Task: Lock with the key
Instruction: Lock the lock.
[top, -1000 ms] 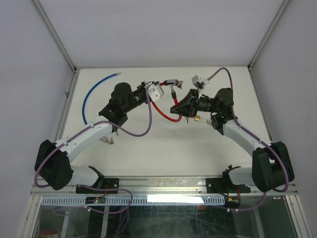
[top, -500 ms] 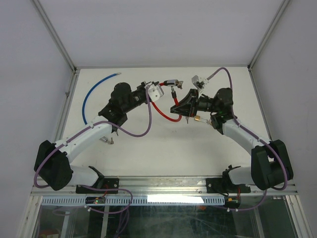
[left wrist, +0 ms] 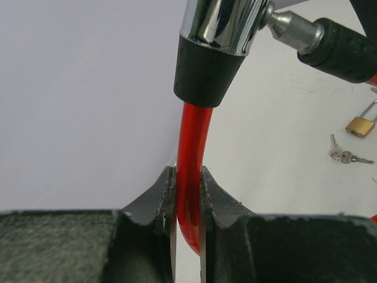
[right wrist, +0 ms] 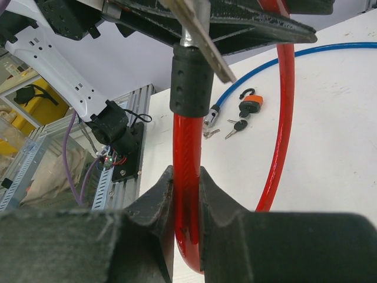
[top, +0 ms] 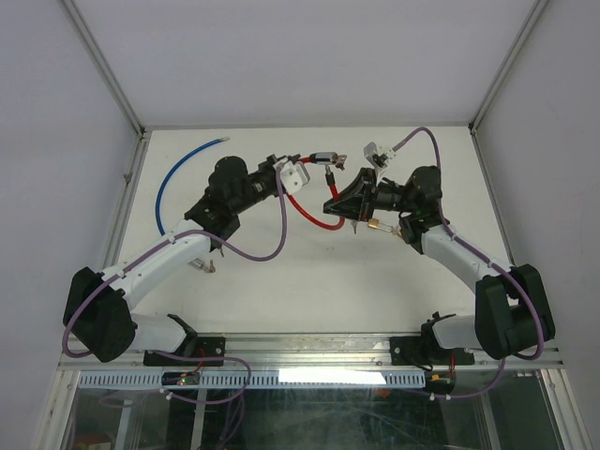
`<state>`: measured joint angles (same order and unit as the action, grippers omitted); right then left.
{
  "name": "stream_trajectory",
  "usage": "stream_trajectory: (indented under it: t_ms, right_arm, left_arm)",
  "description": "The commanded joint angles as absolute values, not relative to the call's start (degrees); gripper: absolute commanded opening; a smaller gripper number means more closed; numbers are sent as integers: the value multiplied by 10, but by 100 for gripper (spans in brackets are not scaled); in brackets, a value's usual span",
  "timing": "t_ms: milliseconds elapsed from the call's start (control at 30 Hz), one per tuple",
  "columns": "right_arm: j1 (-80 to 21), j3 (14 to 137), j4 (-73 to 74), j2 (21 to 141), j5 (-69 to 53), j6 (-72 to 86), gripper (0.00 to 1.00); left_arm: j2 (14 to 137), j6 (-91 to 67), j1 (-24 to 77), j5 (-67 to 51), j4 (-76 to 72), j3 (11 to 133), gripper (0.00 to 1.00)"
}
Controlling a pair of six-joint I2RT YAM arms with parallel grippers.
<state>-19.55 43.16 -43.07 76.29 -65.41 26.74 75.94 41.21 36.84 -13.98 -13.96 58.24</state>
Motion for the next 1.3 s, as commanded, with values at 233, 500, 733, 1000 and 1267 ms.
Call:
stream_trajectory:
  t_ms: [233,500,733,1000,1267]
  right_arm:
    - [-186,433,-450,759,-657,278,0]
    - [-182,443,-394,769,-656,219,0]
    - [-182,427,-429,806,-663,166,0]
    - [-182,423,-432,816,-689,120,0]
    - [-170,461,-327,811,-713,99,0]
  left_arm:
    - [734,441,377,-147,-141,602,0]
    - [720,539,386,-134,-110,585,0]
    - [732,644,411,-69,-82,567,0]
    - [769,693,422,-31,-17,586,0]
    - [761,717,421,-38,41,591,0]
